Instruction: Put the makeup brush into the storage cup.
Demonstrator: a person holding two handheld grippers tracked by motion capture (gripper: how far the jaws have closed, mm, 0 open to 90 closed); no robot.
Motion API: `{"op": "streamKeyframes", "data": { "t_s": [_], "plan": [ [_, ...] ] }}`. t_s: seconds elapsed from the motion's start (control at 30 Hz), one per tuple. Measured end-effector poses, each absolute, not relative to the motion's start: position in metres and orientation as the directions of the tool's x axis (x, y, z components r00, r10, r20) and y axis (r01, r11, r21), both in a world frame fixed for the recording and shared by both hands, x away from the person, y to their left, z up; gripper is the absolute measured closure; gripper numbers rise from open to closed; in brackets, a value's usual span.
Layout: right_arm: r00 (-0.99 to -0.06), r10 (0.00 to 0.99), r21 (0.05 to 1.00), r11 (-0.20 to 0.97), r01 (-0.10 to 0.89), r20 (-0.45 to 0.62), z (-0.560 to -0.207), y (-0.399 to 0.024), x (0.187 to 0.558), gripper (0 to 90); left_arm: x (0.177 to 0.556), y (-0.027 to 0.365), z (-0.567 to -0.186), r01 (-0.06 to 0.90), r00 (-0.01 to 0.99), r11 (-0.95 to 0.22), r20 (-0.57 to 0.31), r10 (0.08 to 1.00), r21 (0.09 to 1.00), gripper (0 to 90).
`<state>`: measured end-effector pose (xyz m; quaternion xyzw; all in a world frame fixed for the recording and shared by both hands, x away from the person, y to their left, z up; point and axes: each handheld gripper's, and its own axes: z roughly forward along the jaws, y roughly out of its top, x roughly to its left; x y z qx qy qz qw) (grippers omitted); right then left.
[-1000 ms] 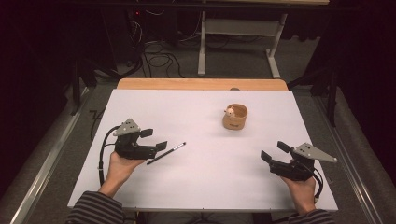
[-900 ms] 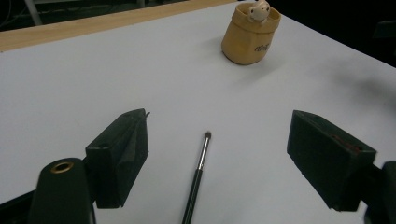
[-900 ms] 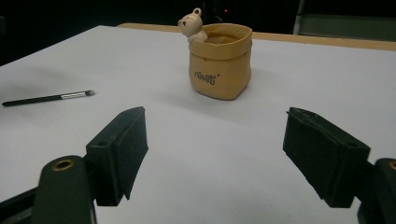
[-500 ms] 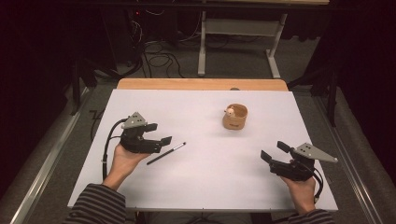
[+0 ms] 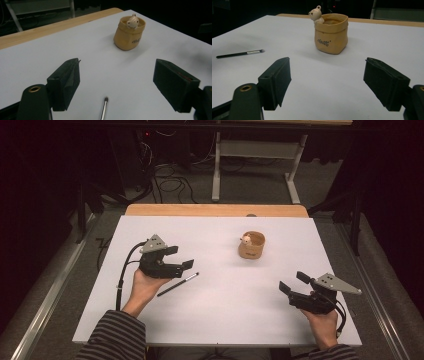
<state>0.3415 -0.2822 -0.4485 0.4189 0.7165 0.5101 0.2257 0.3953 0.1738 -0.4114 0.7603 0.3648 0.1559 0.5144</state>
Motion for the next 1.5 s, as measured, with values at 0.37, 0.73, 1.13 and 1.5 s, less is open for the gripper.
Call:
{"op": "streamKeyframes", "data": {
  "t_s": [0.37, 0.73, 1.13, 1.5],
  "plan": [
    [-0.55, 0.829, 0.92, 0.129, 0.371, 0.106, -0.449, -0.282, 0.342, 23.2, 0.404, 0.159, -0.41, 0.365, 0.692, -0.197, -0.124, 0.711, 0.91, 22.1],
    [-0.557, 0.824, 0.919, 0.132, 0.372, 0.107, -0.449, -0.281, 0.342, 23.2, 0.413, 0.145, -0.409, 0.366, 0.707, -0.225, -0.112, 0.699, 0.903, 21.9],
    [-0.565, 0.818, 0.918, 0.139, 0.372, 0.106, -0.449, -0.28, 0.342, 23.1, 0.417, 0.141, -0.405, 0.347, 0.719, -0.282, -0.061, 0.692, 0.895, 24.4],
    [-0.567, 0.814, 0.916, 0.123, 0.381, 0.126, -0.45, -0.281, 0.343, 23.0, 0.419, 0.144, -0.404, 0.336, 0.751, -0.357, -0.019, 0.66, 0.872, 24.3]
  ]
}}
